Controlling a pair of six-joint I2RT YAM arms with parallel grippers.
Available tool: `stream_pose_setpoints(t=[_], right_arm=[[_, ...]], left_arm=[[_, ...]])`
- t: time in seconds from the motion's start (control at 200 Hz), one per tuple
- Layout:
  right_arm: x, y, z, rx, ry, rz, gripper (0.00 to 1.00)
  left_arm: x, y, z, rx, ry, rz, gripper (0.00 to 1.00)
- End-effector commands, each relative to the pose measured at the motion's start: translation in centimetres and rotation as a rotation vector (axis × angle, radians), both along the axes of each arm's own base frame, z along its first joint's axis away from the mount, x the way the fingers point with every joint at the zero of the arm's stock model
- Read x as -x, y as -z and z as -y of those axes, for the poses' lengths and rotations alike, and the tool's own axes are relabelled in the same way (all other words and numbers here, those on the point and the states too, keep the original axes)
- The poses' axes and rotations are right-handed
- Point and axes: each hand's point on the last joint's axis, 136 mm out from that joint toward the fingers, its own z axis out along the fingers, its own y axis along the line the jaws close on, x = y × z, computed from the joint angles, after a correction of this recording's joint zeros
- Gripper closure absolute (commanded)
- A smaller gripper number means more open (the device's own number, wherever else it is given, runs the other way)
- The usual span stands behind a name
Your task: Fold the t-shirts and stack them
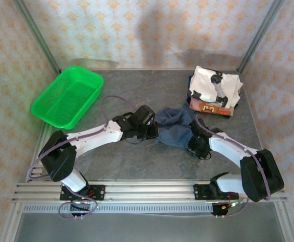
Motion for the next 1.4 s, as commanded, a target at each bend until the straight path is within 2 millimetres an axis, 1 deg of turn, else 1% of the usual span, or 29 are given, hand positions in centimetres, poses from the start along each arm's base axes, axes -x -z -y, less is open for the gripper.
stream_pose_setpoints(t=[0.0,0.06,0.14,0.25,0.305,0.32,0.325,0.34,0.35,0.365,0.38,0.385,0.395,0.43,0.495,0.56,0.676,0.796,0.816,0.936,1.061,1.111,1.131,1.176,1.236,1.316,1.336,1.356,1.396], right_arm=[[0.5,0.6,0.9,0.041,0.015,-0.018,0.85],[0.5,0.3,1.1,0.049,0.016,-0.018,0.93],[0.2,-0.6,1.2,0.053,0.021,0.011,1.00],[-0.3,-2.2,1.6,0.069,0.026,0.057,1.00],[-0.2,-2.5,1.8,0.078,0.027,0.050,1.00],[-0.2,-2.9,1.8,0.075,0.026,0.059,0.98],[-0.2,-3.1,1.7,0.071,0.027,0.065,0.95],[-0.2,-3.2,1.7,0.069,0.026,0.068,0.92],[-0.2,-3.4,1.7,0.065,0.027,0.069,0.88],[-0.1,-3.5,1.6,0.062,0.026,0.068,0.85],[-0.1,-3.6,1.5,0.055,0.025,0.067,0.79],[-0.1,-3.7,1.4,0.048,0.024,0.067,0.76],[0.0,-3.7,1.3,0.043,0.023,0.066,0.73],[0.2,-3.8,1.0,0.022,0.017,0.060,0.66],[0.6,-3.6,0.4,-0.016,0.014,0.041,0.60],[1.2,-3.0,0.5,-0.014,0.019,0.016,0.56],[1.9,-1.9,0.8,0.003,0.020,-0.020,0.54],[2.3,-1.0,1.0,0.008,0.025,-0.036,0.54],[2.5,-0.5,1.0,0.016,0.025,-0.057,0.54],[2.8,0.5,1.1,0.021,0.031,-0.079,0.55],[2.8,1.8,0.9,0.012,0.048,-0.087,0.64],[2.4,2.1,0.8,0.015,0.049,-0.084,0.74],[2.2,2.1,0.9,0.021,0.048,-0.079,0.81],[1.5,1.6,1.2,0.046,0.047,-0.063,0.91],[0.3,-0.2,1.5,0.074,0.041,-0.014,1.00],[-1.8,-4.1,2.1,0.103,0.044,0.104,1.00],[-2.2,-4.9,2.2,0.115,0.040,0.116,1.00],[-2.6,-6.3,2.3,0.110,0.039,0.157,1.00],[-3.1,-8.2,2.6,0.115,0.037,0.191,1.00]], left_arm=[[0.0,-1.2,-0.7,0.000,0.010,0.014,1.00],[-0.1,-1.5,-1.1,0.001,0.002,0.019,1.00],[-0.3,-1.9,-1.6,0.007,-0.009,0.026,1.00],[-0.6,-2.4,-2.5,0.006,-0.025,0.037,1.00],[-0.7,-2.7,-2.6,0.012,-0.031,0.041,1.00],[-0.7,-2.6,-2.6,0.013,-0.033,0.040,1.00],[-0.7,-2.6,-2.6,0.013,-0.032,0.040,1.00],[-0.7,-2.7,-2.6,0.016,-0.033,0.042,1.00],[-0.7,-2.7,-2.6,0.017,-0.033,0.041,1.00],[-0.7,-2.7,-2.6,0.020,-0.032,0.040,1.00],[-0.7,-2.7,-2.5,0.024,-0.032,0.038,1.00],[-0.7,-2.8,-2.5,0.026,-0.032,0.039,1.00],[-0.7,-2.7,-2.4,0.028,-0.031,0.038,1.00],[-0.7,-2.7,-2.3,0.037,-0.030,0.035,1.00],[-0.8,-2.7,-2.1,0.047,-0.033,0.035,1.00],[-0.8,-2.6,-2.0,0.047,-0.034,0.034,1.00],[-0.9,-2.6,-1.8,0.052,-0.027,0.031,1.00],[-1.0,-2.7,-1.9,0.039,-0.024,0.036,1.00],[-1.0,-2.7,-1.9,0.038,-0.026,0.037,1.00],[-1.1,-2.8,-2.3,0.039,-0.037,0.039,1.00],[-1.3,-3.1,-2.8,0.043,-0.057,0.045,1.00],[-1.3,-3.3,-3.1,0.045,-0.063,0.048,1.00],[-1.4,-3.5,-3.2,0.046,-0.065,0.054,1.00],[-1.4,-4.0,-3.5,0.048,-0.071,0.061,1.00],[-1.6,-4.8,-4.2,0.047,-0.081,0.073,1.00],[-1.9,-6.6,-5.6,0.051,-0.107,0.103,1.00],[-2.0,-7.2,-6.1,0.054,-0.116,0.113,1.00],[-2.1,-7.6,-6.5,0.056,-0.124,0.121,1.00],[-2.3,-8.8,-7.4,0.062,-0.140,0.141,1.00]])
